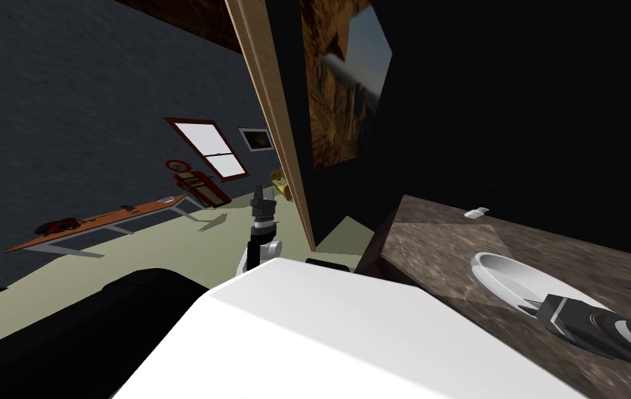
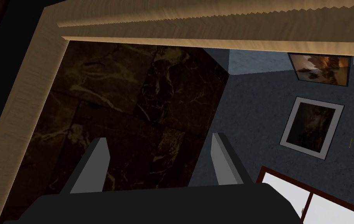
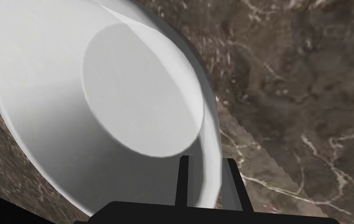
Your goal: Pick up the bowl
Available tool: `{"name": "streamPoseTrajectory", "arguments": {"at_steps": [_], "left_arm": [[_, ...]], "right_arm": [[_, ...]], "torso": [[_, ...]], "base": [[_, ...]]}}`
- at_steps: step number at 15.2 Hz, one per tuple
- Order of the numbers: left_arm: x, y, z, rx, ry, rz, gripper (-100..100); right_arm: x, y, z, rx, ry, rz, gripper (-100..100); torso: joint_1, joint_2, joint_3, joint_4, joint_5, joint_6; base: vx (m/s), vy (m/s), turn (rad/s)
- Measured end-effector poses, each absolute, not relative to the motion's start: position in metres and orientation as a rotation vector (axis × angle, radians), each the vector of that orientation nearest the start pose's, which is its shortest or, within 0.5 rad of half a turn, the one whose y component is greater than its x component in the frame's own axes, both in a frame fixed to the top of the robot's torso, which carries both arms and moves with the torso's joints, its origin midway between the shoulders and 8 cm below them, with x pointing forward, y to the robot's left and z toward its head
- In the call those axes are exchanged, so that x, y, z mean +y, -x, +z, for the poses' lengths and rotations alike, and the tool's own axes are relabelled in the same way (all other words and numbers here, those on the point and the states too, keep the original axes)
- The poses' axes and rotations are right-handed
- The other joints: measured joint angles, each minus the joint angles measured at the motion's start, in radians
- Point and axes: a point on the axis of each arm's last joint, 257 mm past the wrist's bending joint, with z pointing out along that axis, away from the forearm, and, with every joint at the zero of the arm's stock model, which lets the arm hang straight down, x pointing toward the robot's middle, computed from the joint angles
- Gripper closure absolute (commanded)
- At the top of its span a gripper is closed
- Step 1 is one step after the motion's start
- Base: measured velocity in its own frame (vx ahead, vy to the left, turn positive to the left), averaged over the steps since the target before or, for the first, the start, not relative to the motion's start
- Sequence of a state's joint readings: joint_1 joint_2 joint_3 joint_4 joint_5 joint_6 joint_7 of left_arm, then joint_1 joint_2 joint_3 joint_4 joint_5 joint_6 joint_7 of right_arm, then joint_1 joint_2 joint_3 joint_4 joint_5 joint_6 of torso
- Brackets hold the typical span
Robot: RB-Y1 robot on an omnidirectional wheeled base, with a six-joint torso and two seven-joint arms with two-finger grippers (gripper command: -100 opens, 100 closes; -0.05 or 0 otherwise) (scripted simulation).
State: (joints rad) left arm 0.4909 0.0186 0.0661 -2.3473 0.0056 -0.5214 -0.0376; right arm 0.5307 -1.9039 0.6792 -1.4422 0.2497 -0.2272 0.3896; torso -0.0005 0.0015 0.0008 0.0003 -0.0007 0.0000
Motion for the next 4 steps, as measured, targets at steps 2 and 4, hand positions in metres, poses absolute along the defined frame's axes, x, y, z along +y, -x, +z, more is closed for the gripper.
{"name": "streamPoseTrajectory", "arguments": {"at_steps": [2,4], "left_arm": [[0.2921,-0.3224,0.0619,0.563,0.545,-1.23,0],[0.2921,-0.3224,0.0619,0.563,0.545,-1.23,0]], "right_arm": [[-0.6856,-0.1763,-0.2898,2.719,1.0,-0.477,100],[-0.6852,-0.1798,-0.283,2.719,1.01,-0.474,100]], "torso": [[0.0,0.0,0.0,0.0,0.001,0.001],[0.001,0.0,0.0,0.0,0.002,0.0]], "base": [[-0.006,0.01,-0.079],[-0.003,0.007,-0.033]]}}
